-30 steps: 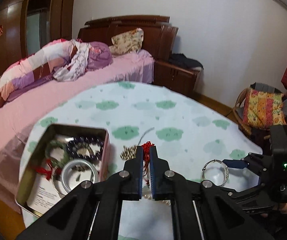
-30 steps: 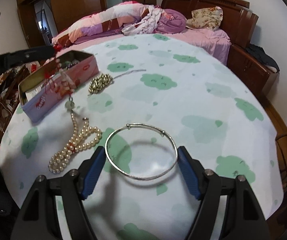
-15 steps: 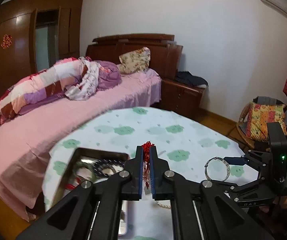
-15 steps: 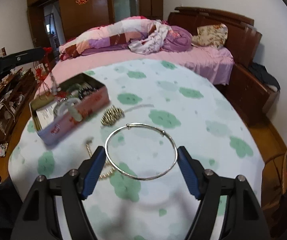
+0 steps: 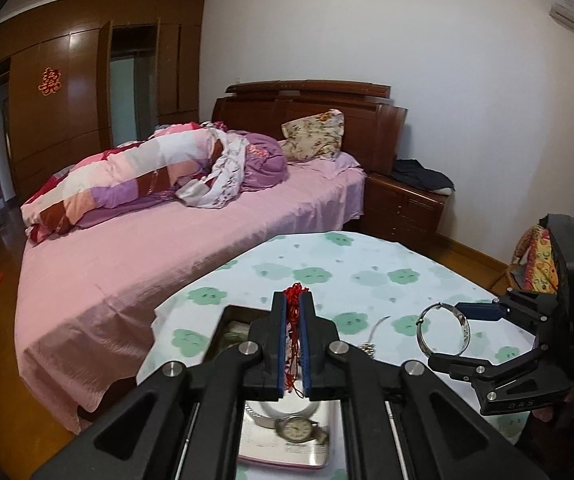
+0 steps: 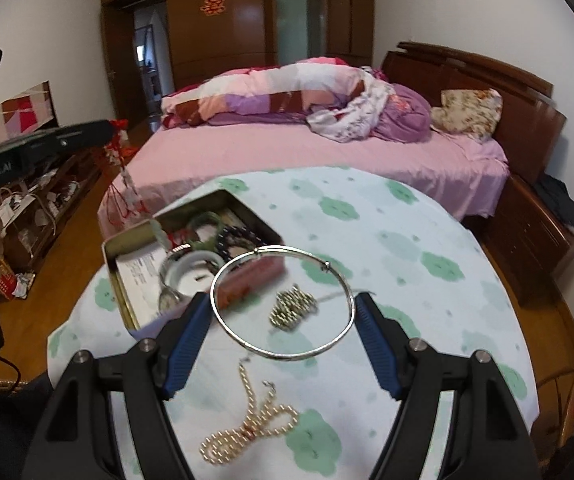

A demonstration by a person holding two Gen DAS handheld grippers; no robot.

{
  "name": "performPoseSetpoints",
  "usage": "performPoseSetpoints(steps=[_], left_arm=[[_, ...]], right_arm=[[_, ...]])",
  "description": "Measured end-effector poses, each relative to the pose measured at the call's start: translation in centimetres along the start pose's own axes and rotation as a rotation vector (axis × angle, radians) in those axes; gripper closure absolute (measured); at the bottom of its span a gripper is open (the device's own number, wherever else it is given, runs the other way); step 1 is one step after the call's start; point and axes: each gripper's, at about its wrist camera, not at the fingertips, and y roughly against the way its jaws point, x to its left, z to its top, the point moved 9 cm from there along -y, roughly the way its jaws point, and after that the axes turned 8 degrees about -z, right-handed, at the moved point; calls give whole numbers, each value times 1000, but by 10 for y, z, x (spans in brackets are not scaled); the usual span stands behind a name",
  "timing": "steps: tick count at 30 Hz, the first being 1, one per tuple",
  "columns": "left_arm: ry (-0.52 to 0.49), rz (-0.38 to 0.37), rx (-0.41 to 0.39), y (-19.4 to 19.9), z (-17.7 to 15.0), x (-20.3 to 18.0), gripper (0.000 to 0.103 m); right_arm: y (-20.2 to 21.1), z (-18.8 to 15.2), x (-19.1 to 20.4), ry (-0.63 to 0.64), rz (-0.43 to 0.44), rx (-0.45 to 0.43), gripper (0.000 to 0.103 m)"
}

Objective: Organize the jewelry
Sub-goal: 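Lift the silver bangle with the right tool while the left tool carries the red cord toward the tin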

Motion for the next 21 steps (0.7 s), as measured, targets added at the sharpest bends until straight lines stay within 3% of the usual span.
performPoseSetpoints(steps=[21], left_arm=[[100,84,113,-34,-49,66,98]], right_arm=[[-53,31,60,68,86,28,28]])
